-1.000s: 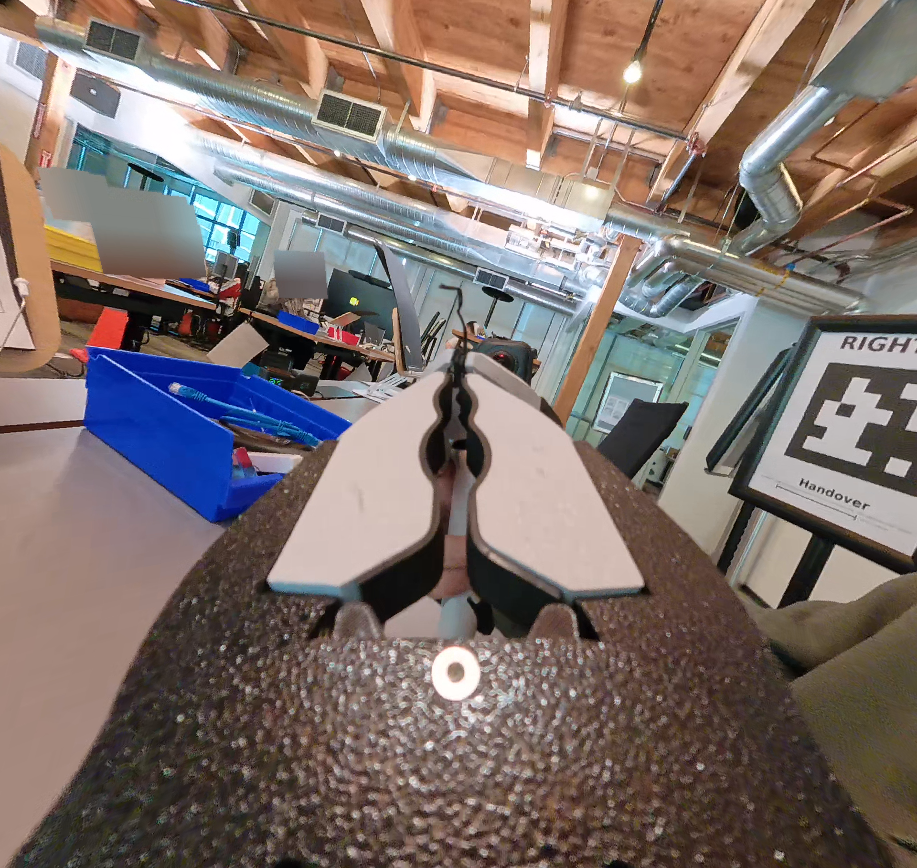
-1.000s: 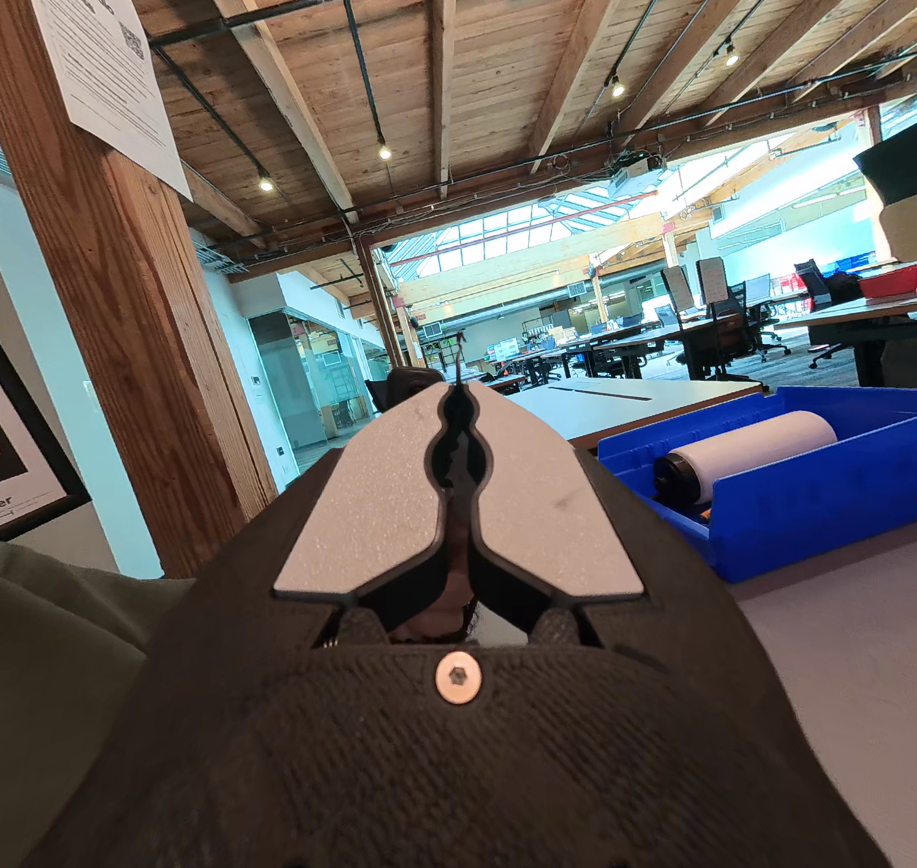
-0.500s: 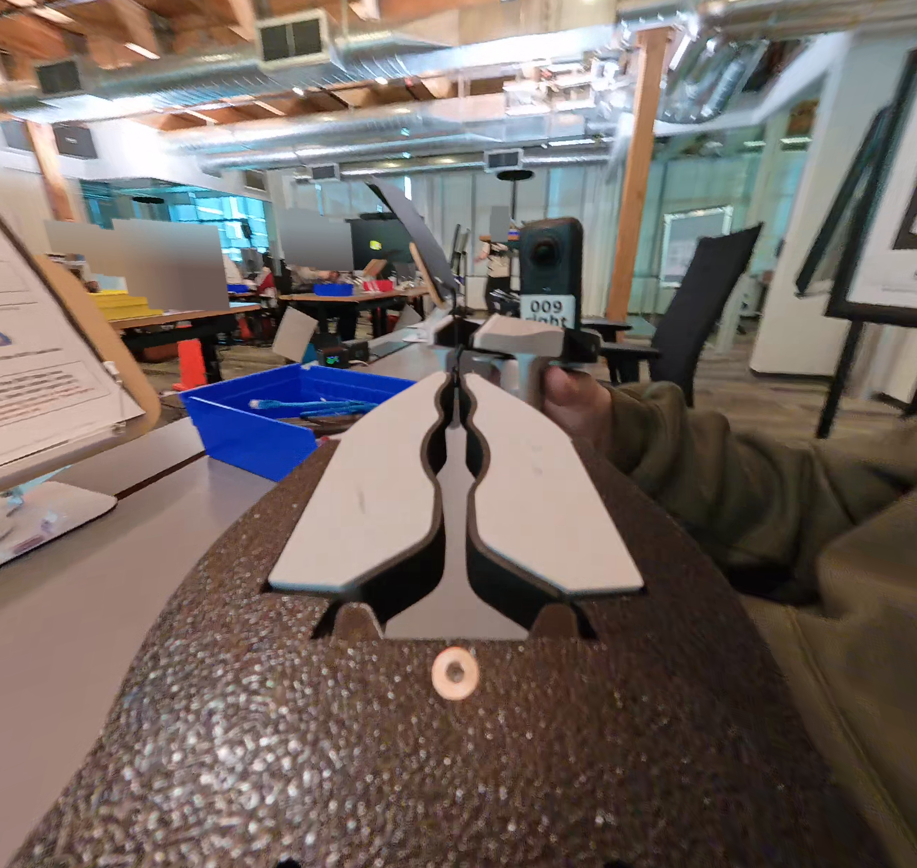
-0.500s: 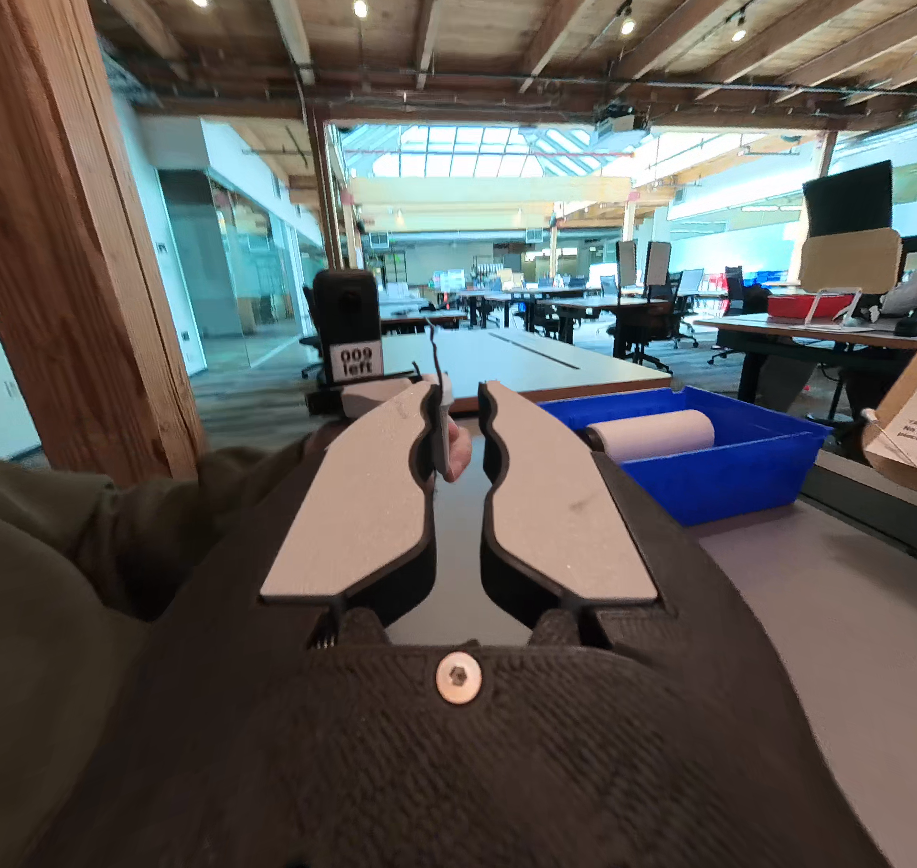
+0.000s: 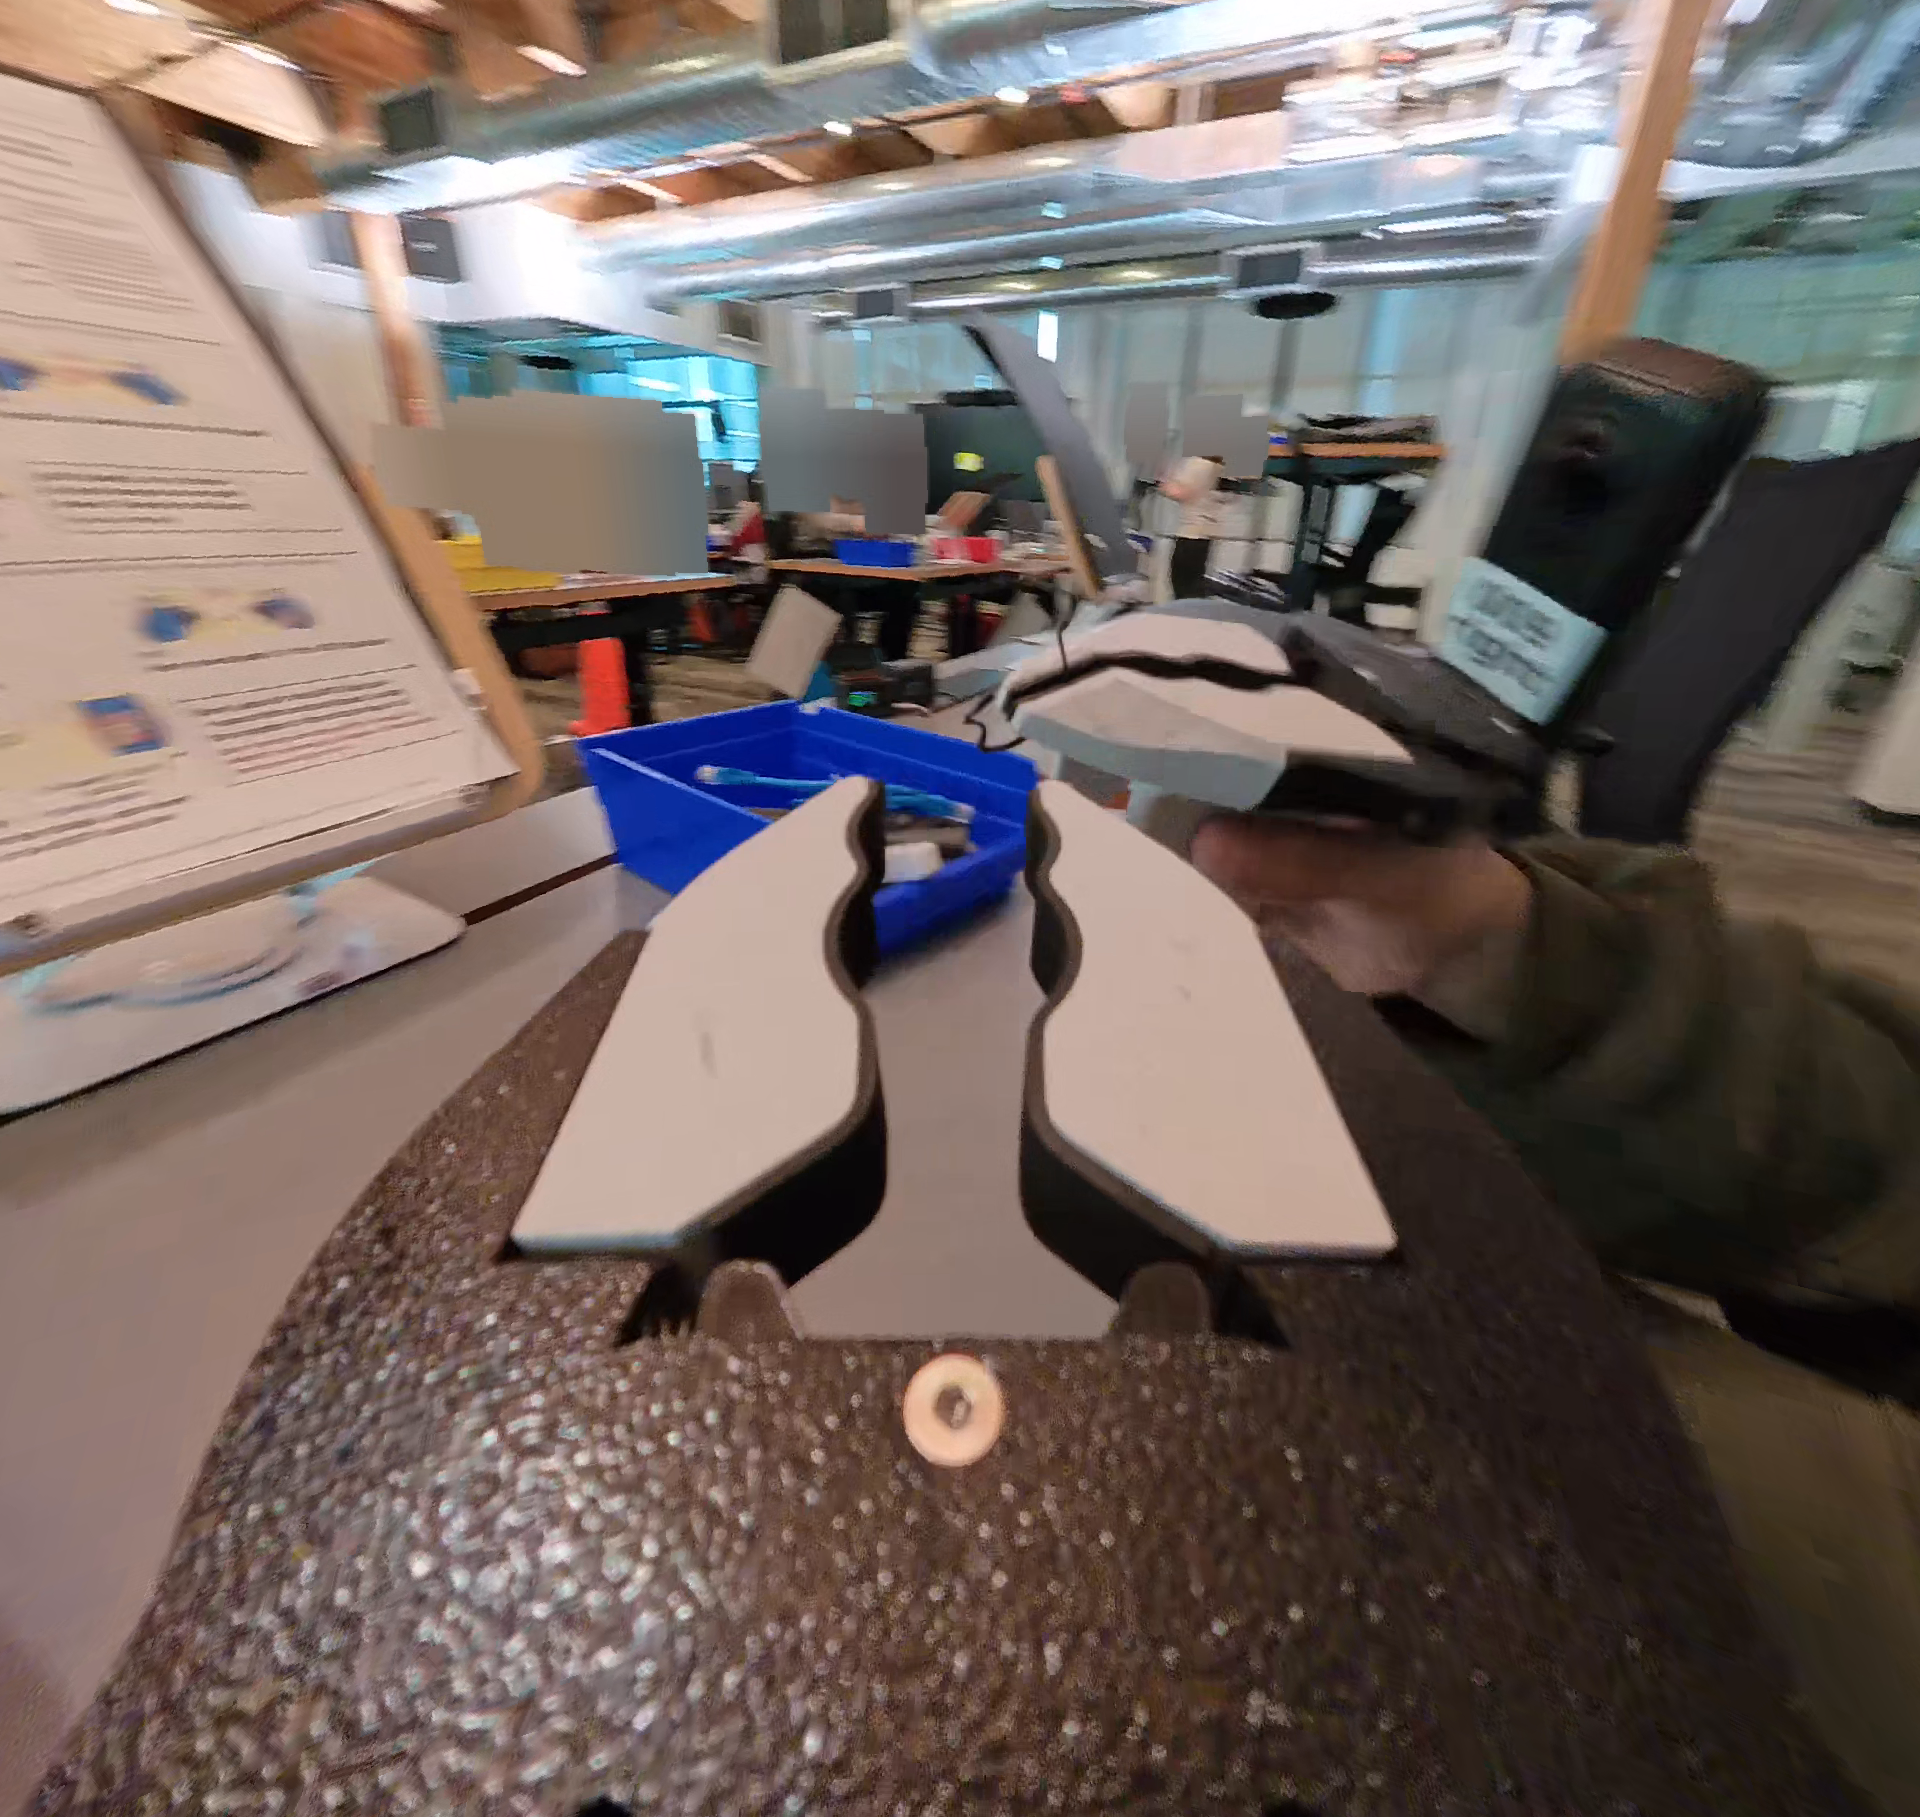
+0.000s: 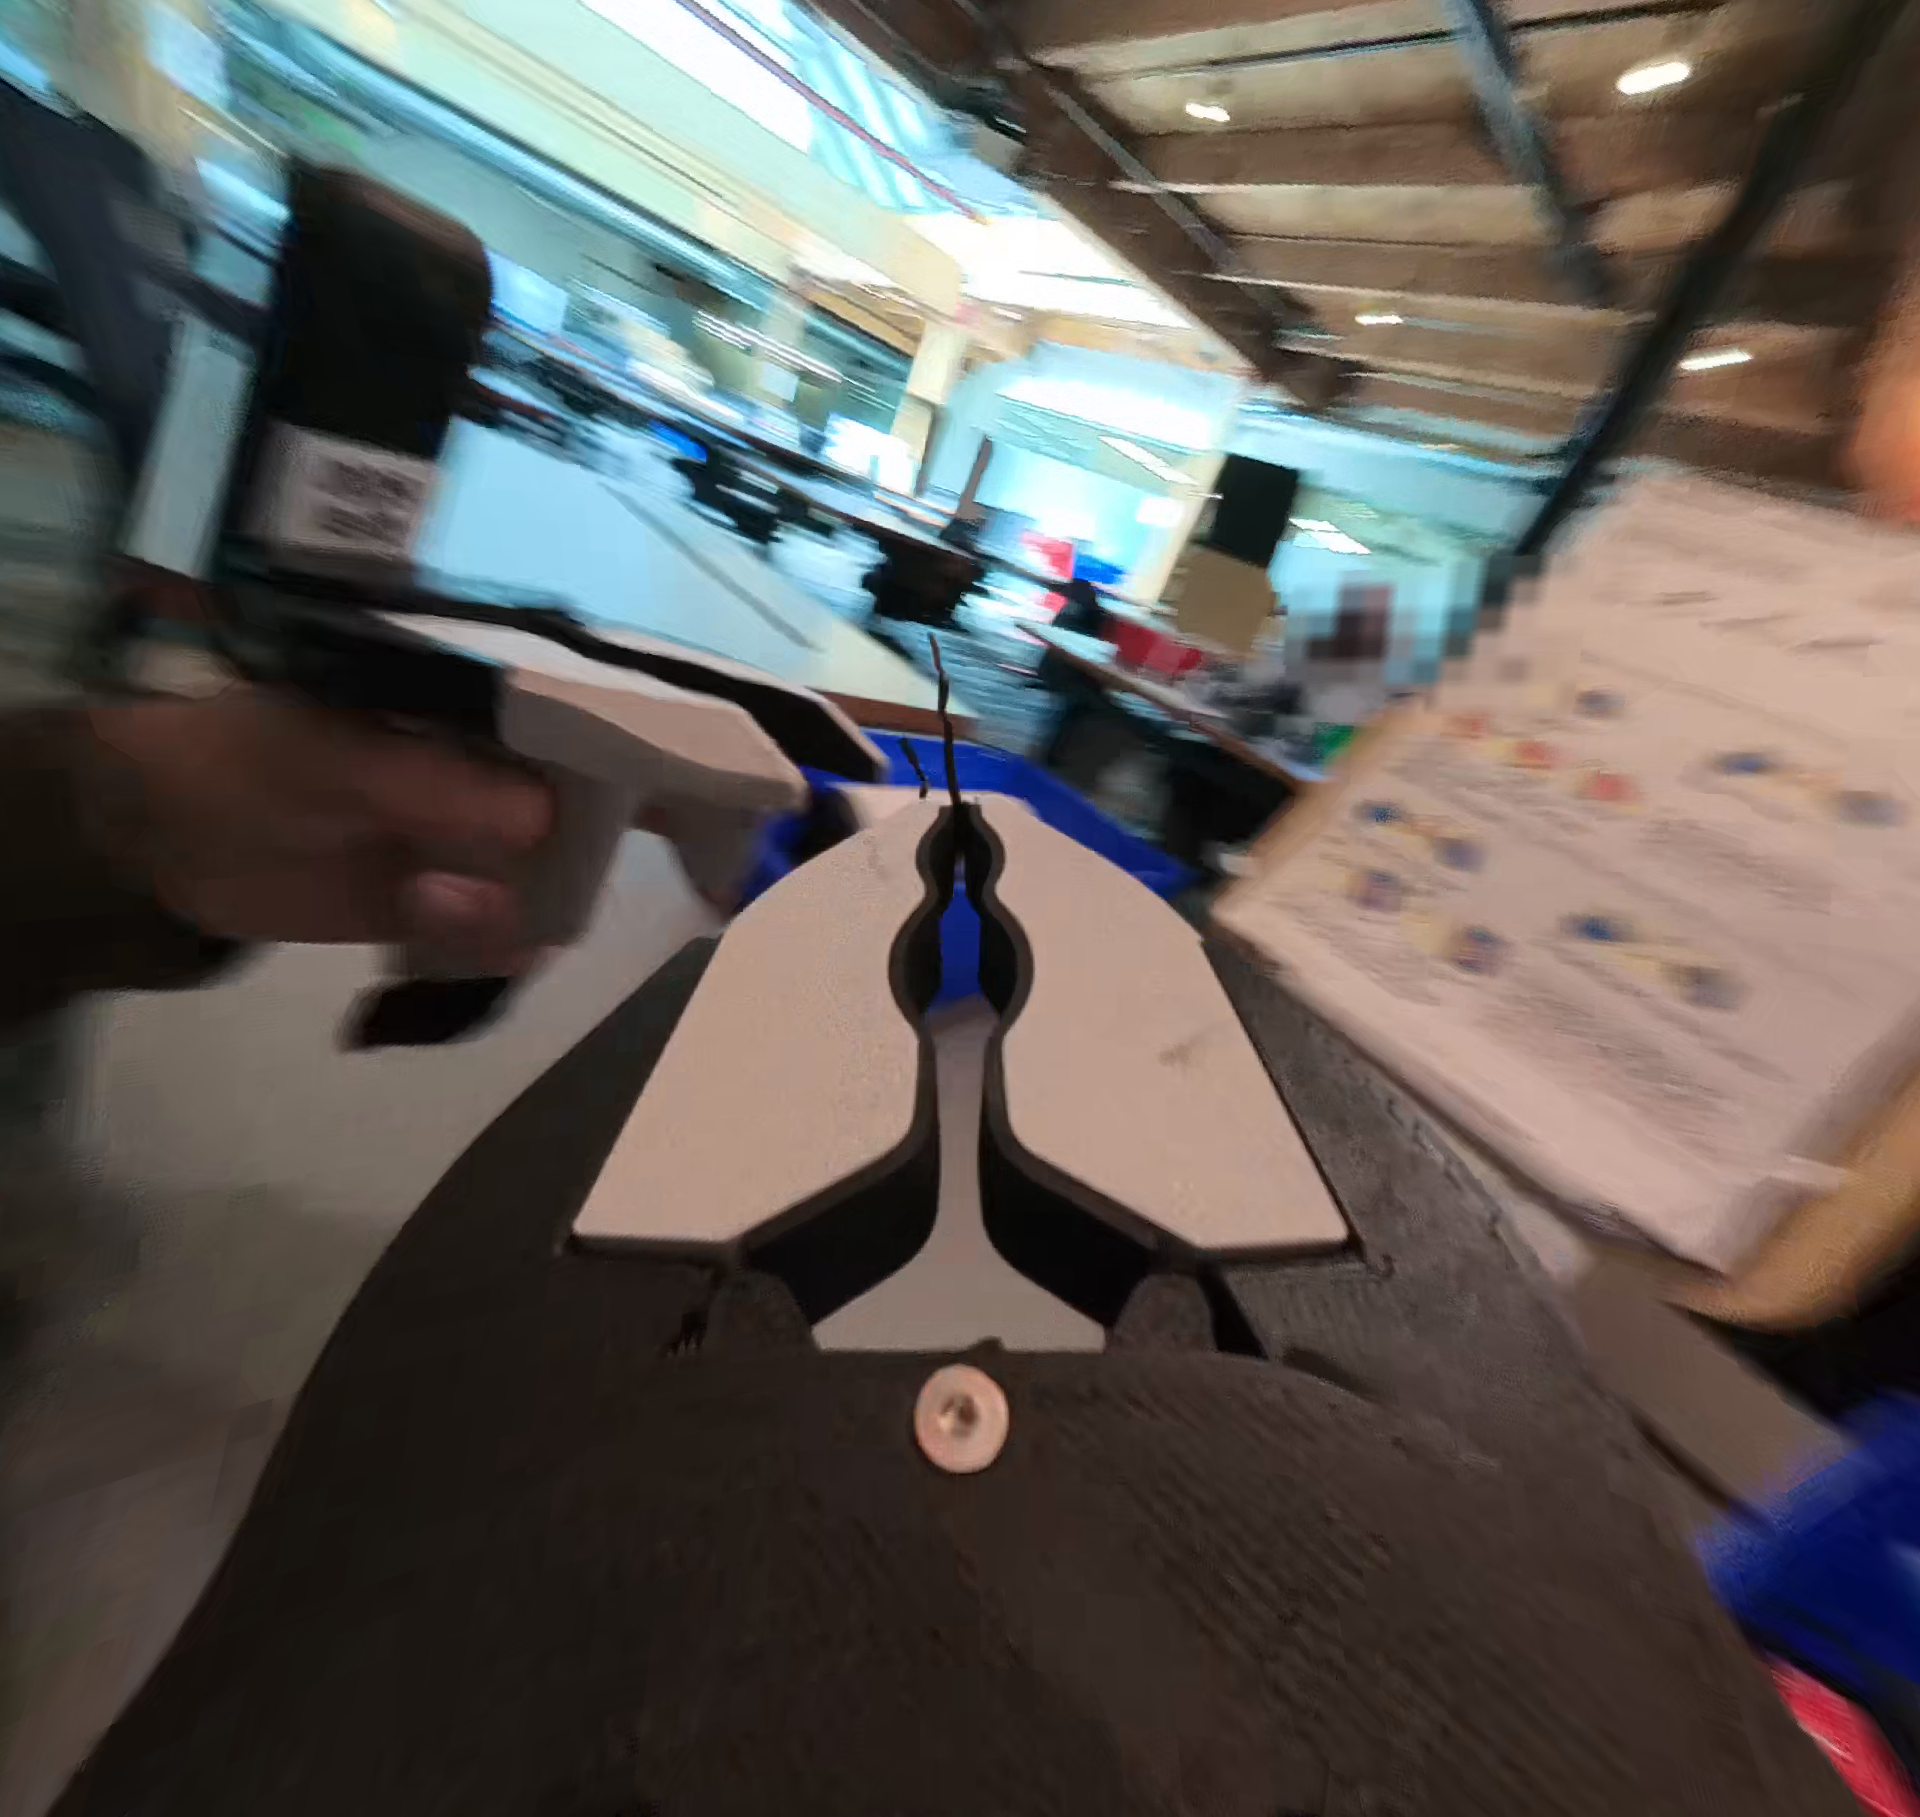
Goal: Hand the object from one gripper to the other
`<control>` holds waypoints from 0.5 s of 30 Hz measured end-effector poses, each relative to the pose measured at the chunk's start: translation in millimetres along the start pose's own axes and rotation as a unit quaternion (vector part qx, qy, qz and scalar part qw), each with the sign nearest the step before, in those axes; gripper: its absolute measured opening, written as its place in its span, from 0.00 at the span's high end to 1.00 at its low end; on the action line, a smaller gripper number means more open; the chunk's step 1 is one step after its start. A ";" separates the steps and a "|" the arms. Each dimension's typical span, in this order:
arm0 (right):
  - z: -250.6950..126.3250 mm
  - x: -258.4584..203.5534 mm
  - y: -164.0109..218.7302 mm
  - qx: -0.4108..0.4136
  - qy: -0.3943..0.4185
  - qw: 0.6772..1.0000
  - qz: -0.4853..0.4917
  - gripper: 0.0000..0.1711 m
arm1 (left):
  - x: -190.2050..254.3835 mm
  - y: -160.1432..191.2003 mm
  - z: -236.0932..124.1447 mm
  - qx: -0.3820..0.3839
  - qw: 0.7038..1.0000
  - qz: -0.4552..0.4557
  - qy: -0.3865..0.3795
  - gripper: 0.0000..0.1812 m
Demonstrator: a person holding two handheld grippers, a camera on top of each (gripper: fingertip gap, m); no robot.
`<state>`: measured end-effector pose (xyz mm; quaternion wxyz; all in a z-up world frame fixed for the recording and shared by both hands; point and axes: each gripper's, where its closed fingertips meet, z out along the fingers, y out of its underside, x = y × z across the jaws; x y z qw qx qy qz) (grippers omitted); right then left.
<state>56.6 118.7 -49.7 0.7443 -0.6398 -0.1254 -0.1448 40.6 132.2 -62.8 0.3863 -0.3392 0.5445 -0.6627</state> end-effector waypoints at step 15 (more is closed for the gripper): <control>2.9 0.5 6.9 -0.098 0.216 0.820 -0.520 0.99 | 11.2 -5.8 9.8 0.027 0.977 -0.209 -0.021 0.92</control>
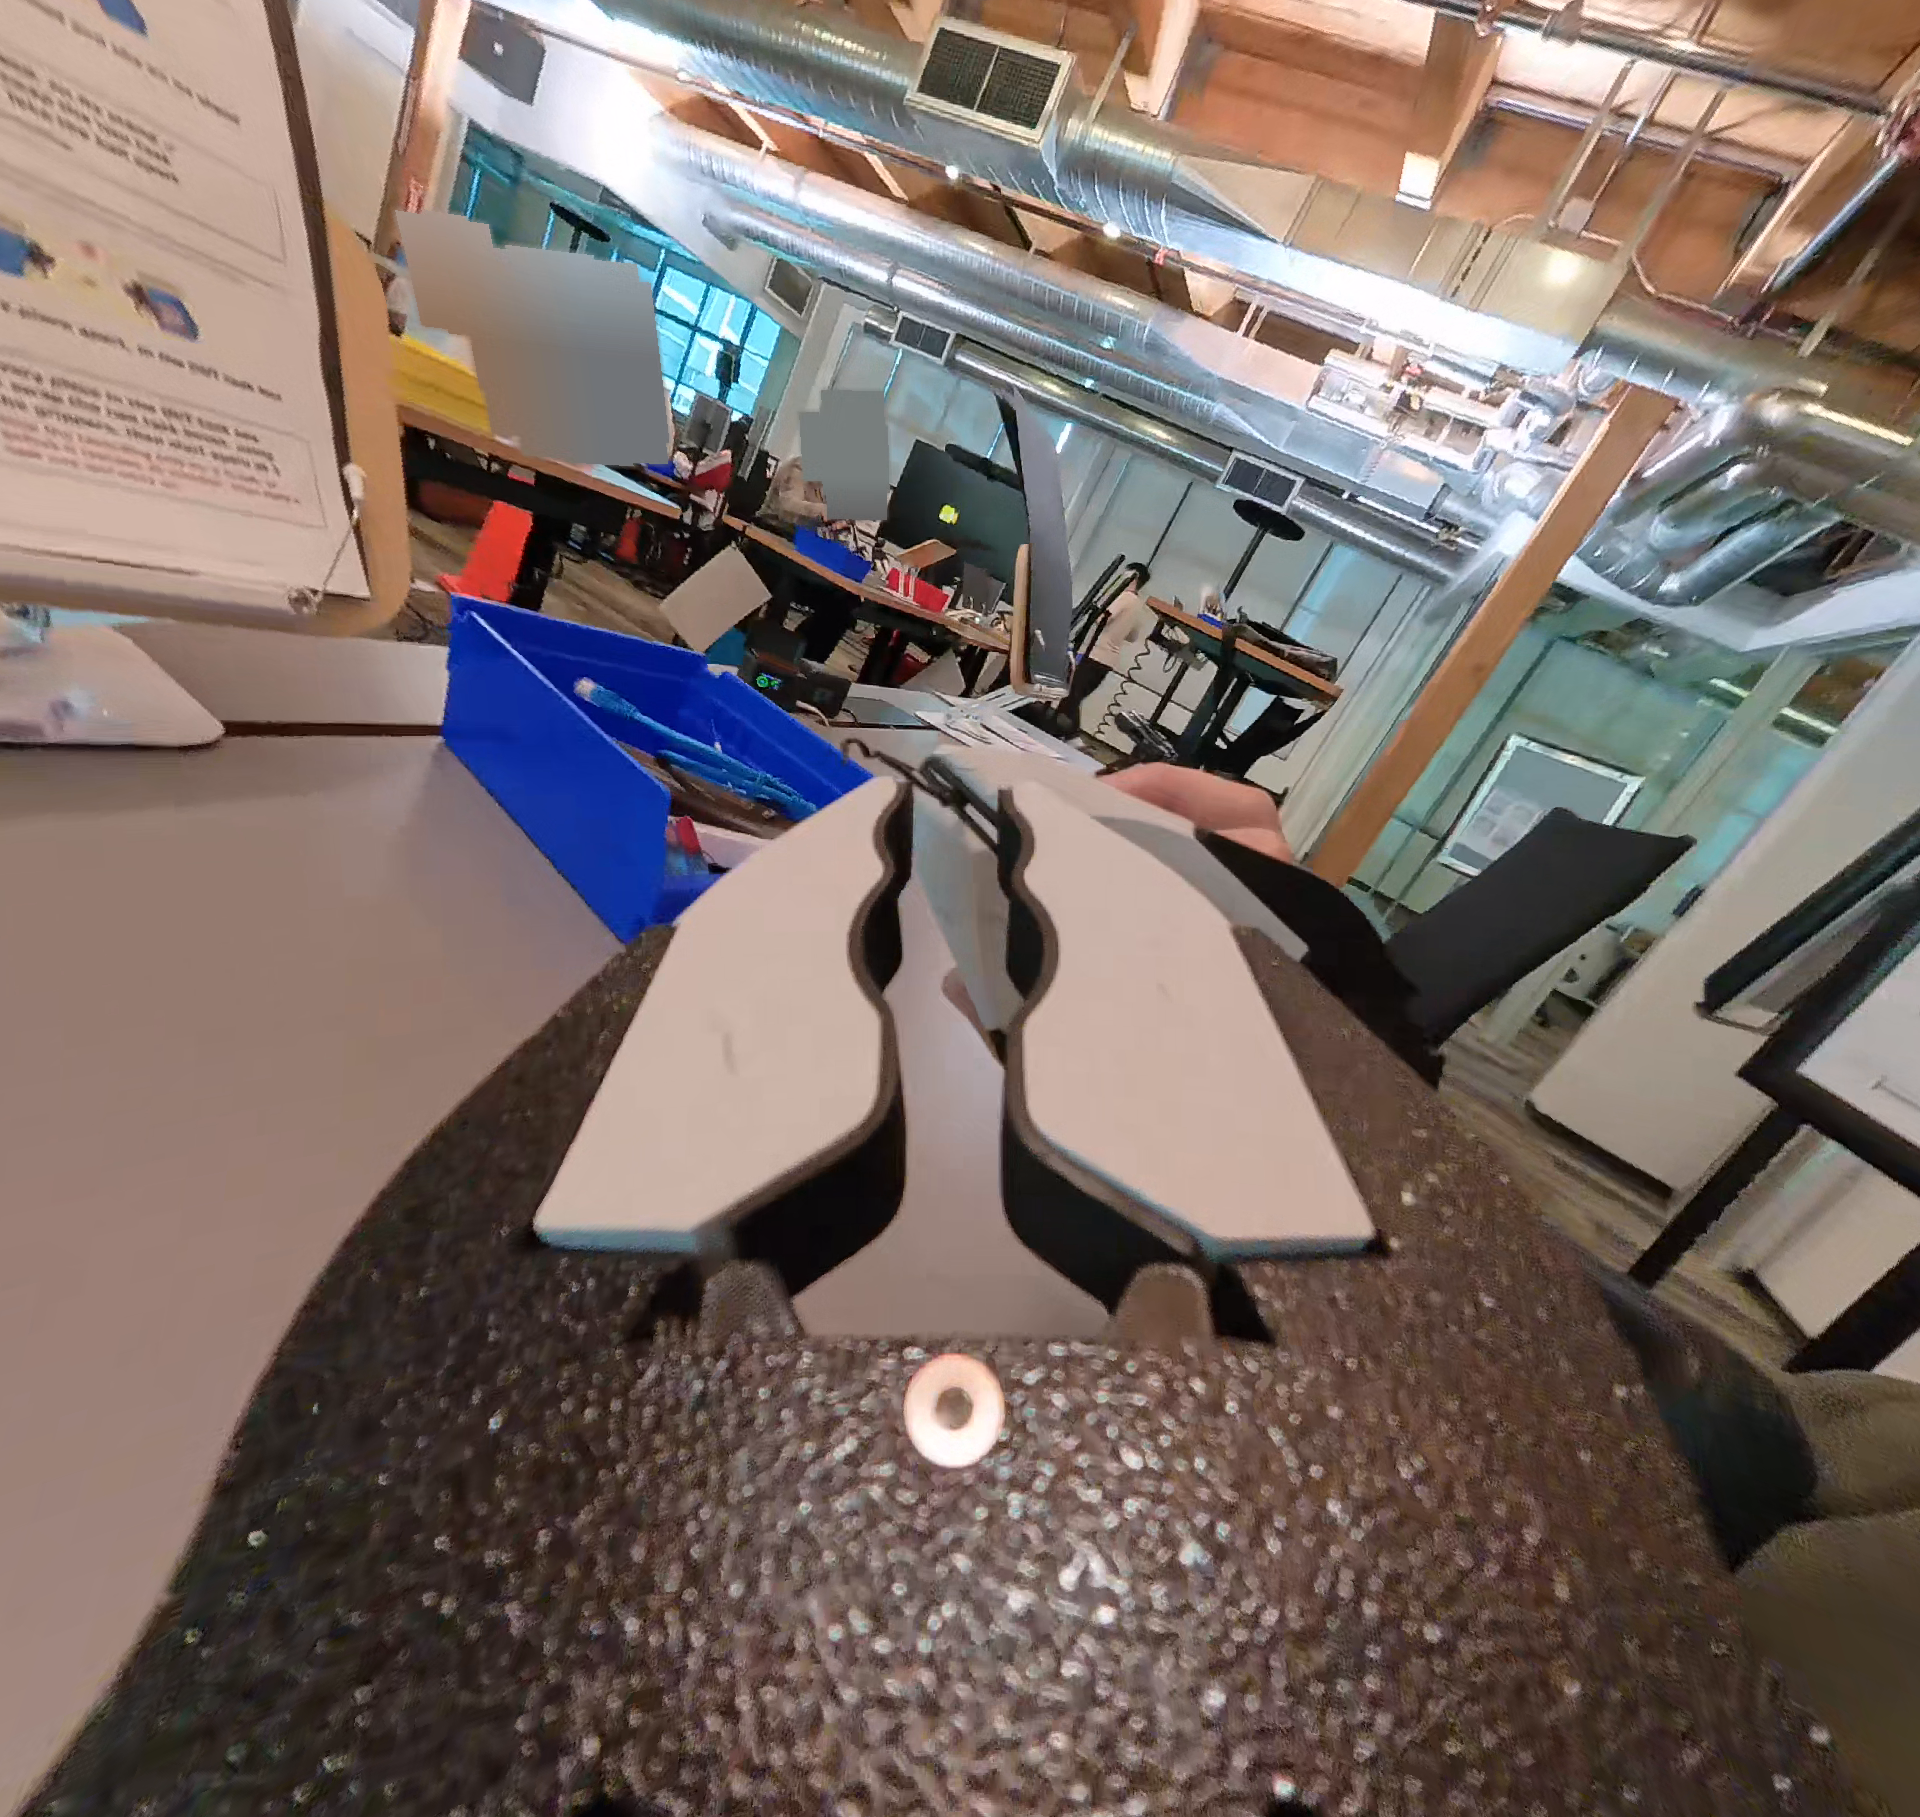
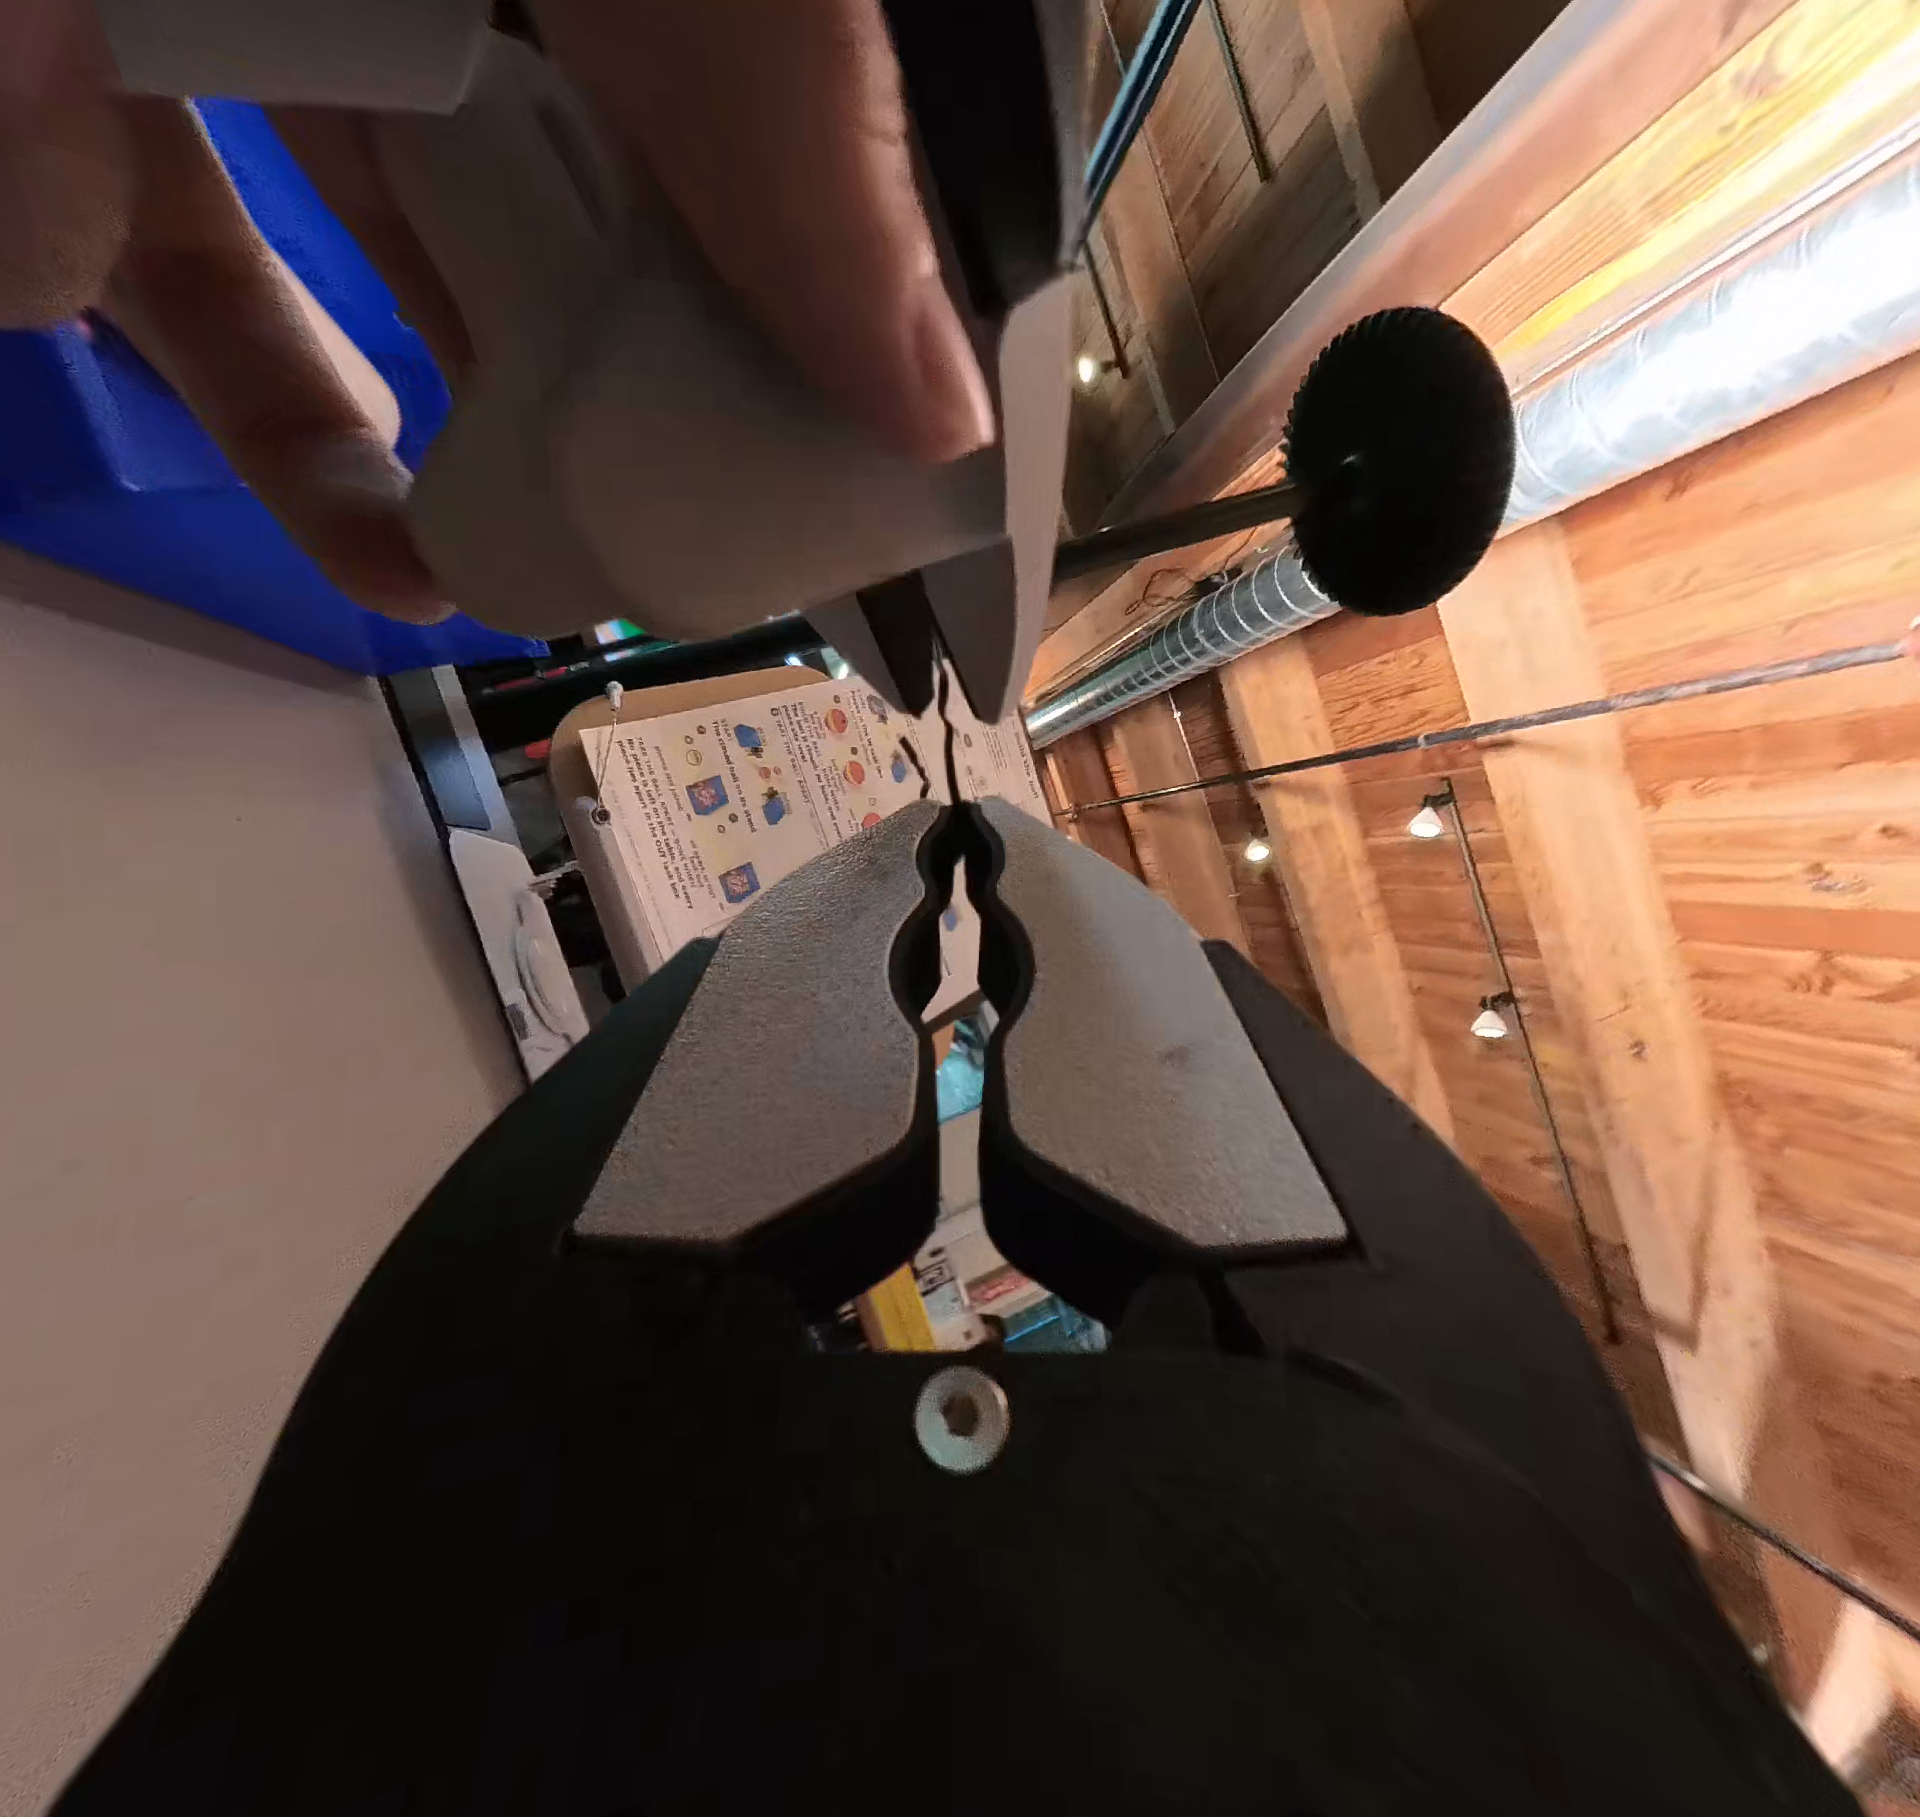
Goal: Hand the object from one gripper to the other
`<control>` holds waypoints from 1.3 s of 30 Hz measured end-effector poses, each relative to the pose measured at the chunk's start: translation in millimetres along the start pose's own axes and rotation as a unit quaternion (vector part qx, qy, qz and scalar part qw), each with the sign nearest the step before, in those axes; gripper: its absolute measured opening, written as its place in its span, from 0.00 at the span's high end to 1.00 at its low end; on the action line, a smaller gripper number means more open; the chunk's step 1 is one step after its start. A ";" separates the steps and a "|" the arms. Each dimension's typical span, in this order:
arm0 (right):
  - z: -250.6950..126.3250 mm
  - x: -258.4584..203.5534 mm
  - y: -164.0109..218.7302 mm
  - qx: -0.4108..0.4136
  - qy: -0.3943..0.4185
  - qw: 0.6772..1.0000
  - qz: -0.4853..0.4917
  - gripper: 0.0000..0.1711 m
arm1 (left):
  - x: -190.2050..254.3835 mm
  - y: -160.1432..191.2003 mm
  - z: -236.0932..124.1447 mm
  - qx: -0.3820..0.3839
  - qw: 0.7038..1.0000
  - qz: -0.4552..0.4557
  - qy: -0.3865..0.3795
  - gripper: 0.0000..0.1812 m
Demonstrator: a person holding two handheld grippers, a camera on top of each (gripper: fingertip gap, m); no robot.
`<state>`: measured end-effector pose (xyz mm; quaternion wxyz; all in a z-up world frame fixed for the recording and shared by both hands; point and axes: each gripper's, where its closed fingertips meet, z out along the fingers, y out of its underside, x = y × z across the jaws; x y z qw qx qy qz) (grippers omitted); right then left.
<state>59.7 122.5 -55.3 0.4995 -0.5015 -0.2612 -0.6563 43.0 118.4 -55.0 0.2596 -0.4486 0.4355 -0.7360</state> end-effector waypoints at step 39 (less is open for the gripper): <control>-11.6 3.7 -35.1 0.162 -0.299 0.686 0.643 0.99 | 7.6 -9.8 -35.2 -0.021 0.970 0.175 0.169 0.93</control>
